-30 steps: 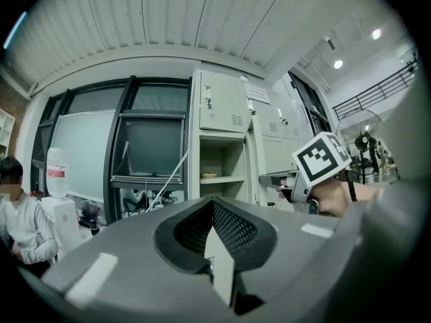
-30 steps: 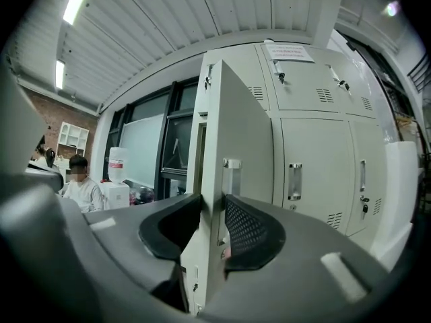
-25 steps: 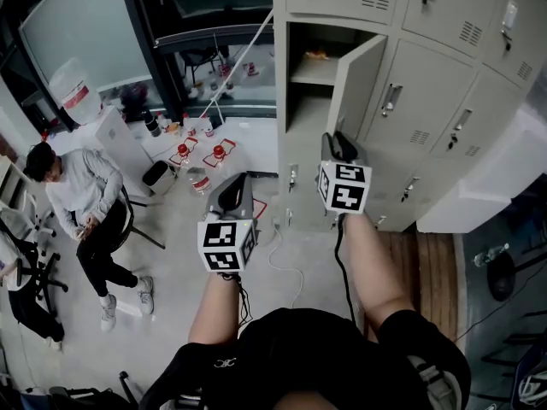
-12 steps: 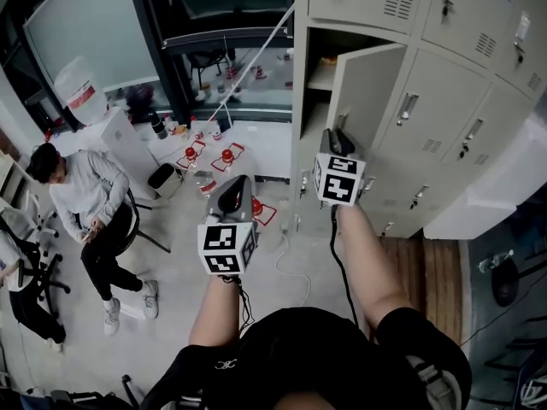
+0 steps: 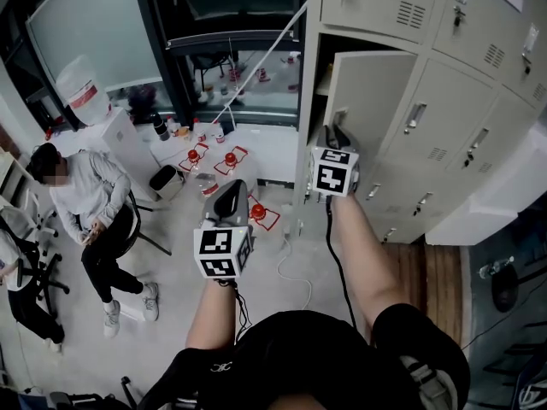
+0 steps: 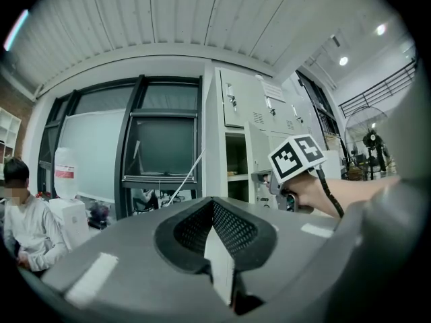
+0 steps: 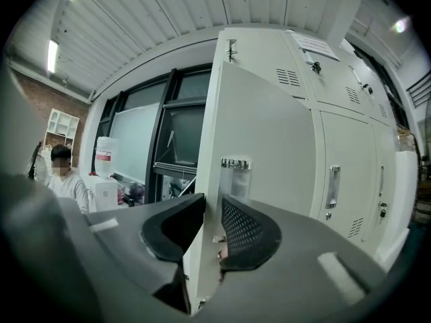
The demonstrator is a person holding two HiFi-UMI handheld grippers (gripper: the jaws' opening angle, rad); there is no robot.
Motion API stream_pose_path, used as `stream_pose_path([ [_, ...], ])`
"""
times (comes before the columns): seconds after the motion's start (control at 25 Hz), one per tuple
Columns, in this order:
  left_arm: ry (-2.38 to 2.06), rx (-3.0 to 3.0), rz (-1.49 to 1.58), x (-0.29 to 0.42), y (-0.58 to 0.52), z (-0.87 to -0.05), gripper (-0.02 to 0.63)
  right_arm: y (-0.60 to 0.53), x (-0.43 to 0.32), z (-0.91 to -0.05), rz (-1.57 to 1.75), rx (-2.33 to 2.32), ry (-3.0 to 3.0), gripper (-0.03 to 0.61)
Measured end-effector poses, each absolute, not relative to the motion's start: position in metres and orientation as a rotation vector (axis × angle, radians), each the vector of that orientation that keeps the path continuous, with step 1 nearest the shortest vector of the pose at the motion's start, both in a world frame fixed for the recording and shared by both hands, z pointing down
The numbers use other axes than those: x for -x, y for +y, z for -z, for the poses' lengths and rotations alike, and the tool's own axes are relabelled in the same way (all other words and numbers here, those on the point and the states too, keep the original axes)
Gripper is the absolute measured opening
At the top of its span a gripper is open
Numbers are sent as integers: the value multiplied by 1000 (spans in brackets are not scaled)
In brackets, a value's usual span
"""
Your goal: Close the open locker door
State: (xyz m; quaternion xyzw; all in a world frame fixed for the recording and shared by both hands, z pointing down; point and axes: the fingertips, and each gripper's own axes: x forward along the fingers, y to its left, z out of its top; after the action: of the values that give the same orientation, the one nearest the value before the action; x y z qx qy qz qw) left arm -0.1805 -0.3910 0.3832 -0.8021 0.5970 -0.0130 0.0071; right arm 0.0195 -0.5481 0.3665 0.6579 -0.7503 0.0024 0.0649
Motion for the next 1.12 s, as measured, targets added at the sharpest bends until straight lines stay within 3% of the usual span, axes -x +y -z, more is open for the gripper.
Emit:
stream_pose_path([
  [1.12, 2030, 2398, 116, 246, -390, -391, 0, -655, -7, -375, -11, -2060, -2107, 74],
])
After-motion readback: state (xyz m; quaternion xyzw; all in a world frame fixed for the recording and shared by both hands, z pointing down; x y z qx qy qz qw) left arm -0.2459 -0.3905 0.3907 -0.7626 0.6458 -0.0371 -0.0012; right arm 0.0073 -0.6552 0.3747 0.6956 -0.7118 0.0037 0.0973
